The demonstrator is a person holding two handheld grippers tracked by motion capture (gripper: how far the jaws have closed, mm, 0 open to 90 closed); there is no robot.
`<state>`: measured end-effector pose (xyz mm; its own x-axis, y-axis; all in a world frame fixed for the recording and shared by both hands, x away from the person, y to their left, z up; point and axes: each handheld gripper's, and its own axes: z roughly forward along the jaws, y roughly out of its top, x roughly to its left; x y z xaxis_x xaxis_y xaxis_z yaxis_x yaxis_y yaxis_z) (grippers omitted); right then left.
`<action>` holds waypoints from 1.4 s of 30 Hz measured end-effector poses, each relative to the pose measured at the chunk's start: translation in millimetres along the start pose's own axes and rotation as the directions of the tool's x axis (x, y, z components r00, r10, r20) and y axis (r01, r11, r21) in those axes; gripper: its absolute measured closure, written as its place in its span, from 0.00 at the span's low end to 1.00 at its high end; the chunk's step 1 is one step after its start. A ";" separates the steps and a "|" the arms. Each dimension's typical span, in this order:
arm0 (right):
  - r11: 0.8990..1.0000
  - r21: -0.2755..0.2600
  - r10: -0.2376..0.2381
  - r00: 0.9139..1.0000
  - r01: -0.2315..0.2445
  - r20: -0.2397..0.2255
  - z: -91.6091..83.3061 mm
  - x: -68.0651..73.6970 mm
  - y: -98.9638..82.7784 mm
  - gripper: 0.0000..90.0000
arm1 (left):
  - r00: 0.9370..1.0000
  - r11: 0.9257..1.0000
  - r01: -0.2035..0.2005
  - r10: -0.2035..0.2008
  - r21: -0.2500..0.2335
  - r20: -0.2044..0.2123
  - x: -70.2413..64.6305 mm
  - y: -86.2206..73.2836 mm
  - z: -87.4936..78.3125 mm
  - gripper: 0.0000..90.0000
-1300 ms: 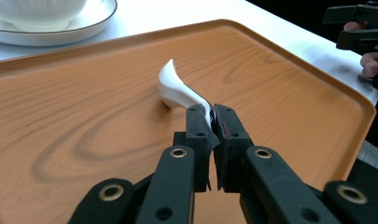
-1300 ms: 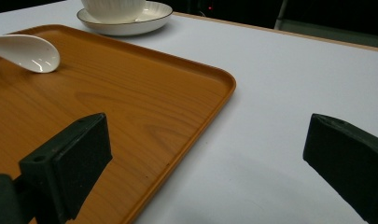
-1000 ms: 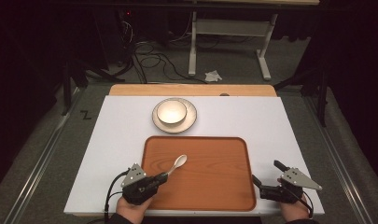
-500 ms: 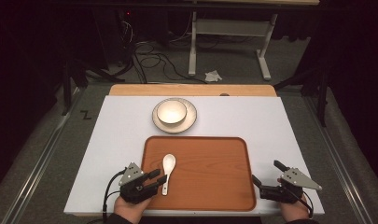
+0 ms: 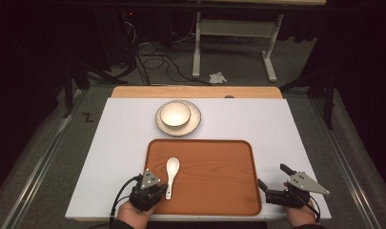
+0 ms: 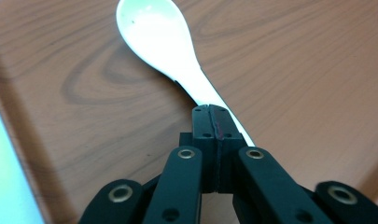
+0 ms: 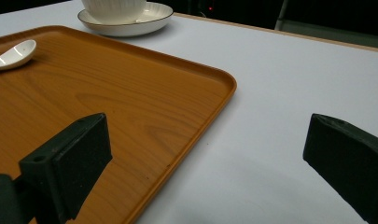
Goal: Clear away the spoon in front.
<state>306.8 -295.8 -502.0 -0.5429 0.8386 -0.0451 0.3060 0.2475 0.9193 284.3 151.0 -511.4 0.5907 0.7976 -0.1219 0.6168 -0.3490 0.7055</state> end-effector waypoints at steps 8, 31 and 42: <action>1.000 0.003 0.003 1.000 -0.003 0.000 0.2 0.8 0.1 0.02 | 1.000 1.000 0.000 0.001 -0.029 0.022 -1.9 1.1 -0.6 0.95; 1.000 0.000 0.008 1.000 -0.008 -0.002 0.3 -1.0 -0.4 0.02 | 0.986 0.943 0.104 -0.140 -0.318 -0.091 76.6 -11.9 -57.2 0.00; 1.000 0.005 0.004 1.000 -0.004 0.001 1.6 0.3 0.0 0.02 | 0.989 0.944 0.079 -0.114 -0.321 -0.092 71.8 -13.0 -56.3 0.00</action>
<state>307.8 -294.8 -502.7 -0.5410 0.8399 -0.0419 0.3119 0.2467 0.9175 289.5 240.5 -490.0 0.4665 0.8739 -0.1367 0.4614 -0.1086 0.8805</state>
